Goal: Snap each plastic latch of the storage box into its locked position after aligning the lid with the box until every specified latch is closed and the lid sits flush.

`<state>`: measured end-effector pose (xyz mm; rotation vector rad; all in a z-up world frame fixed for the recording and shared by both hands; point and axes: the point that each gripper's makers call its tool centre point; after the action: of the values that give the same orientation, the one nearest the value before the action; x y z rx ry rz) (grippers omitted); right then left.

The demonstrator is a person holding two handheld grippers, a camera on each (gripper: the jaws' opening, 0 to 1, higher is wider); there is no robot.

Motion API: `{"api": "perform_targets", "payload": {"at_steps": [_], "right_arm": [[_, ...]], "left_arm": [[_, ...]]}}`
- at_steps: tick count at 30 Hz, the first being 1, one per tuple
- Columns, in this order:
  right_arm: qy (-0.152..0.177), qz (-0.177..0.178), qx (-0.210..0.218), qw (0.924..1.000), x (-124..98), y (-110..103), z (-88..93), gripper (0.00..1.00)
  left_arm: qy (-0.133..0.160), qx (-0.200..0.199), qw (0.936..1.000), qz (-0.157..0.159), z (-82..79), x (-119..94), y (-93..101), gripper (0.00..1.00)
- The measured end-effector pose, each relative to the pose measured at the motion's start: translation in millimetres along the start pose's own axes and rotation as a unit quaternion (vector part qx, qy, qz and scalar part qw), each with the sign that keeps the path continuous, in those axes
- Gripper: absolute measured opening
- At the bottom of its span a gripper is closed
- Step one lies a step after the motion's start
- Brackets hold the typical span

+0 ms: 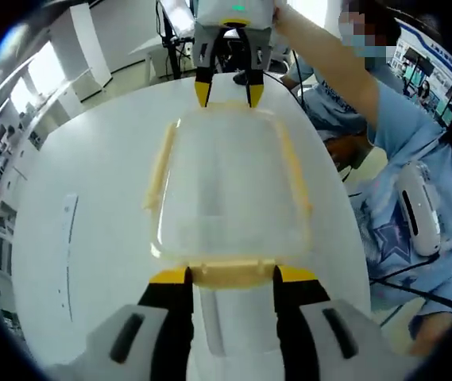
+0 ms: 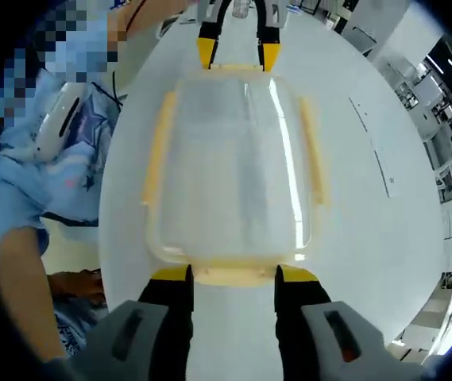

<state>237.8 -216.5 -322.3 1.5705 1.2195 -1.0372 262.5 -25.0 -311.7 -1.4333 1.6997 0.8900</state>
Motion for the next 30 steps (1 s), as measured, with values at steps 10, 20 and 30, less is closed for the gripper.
{"api": "perform_targets", "payload": {"at_steps": [10,20,30], "right_arm": [[0.019,-0.005,-0.017,0.9997,6.3,5.8,-37.4,0.39],[0.029,-0.010,-0.033,0.9990,-0.2,43.8,-80.4,0.39],[0.018,-0.015,-0.050,0.9985,-6.5,69.7,-121.6,0.39]], "left_arm": [[0.005,-0.016,0.9998,-0.005,29.6,-19.8,4.4,0.39],[0.019,-0.034,0.9991,-0.014,36.7,-25.4,5.6,0.39],[0.027,-0.049,0.9983,-0.016,30.8,-17.5,3.9,0.39]]}}
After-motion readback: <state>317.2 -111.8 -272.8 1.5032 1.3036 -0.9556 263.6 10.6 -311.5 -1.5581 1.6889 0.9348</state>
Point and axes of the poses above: the point that each gripper's makers call its tool centre point, and the gripper's own axes: x roughly forward along the fingers, y roughly to its right, z roughly out of its underside, and after that the axes turned 4 degrees about z, right-handed
